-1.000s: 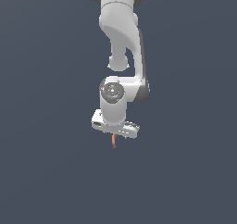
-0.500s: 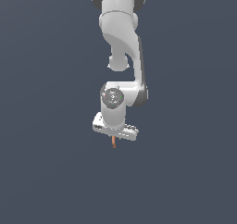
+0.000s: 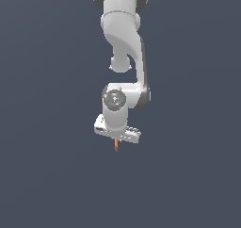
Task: Pick up the object and move it to a goal position.
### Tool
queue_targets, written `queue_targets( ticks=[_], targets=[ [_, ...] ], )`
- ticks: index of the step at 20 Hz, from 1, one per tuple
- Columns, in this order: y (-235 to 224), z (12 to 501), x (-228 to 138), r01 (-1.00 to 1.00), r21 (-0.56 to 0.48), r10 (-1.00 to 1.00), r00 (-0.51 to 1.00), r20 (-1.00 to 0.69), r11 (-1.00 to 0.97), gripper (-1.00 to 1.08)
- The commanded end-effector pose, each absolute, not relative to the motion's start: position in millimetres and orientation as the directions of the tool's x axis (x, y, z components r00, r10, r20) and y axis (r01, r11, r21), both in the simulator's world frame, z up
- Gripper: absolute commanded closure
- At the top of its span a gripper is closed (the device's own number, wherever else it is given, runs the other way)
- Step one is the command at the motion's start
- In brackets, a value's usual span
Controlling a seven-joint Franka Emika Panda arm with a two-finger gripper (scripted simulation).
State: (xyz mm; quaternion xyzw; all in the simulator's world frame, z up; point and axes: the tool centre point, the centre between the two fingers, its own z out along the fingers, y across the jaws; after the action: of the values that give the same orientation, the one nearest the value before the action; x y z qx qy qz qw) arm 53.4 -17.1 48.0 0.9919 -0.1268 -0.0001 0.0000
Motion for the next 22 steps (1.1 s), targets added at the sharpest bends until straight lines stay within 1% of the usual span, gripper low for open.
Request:
queue_targets(
  ticks=[1,10,22],
  targets=[
    [-16.8,48.1,53.9,-0.252,0.0,-0.252,0.968,0.0,-0.968,1.08],
    [-10.9,48.8,70.0,-0.252,0.0,-0.252,0.968,0.0,-0.968,1.08],
    [4.7,50.6,113.7,-0.252,0.0,-0.252,0.968,0.0,-0.968,1.08]
  ],
)
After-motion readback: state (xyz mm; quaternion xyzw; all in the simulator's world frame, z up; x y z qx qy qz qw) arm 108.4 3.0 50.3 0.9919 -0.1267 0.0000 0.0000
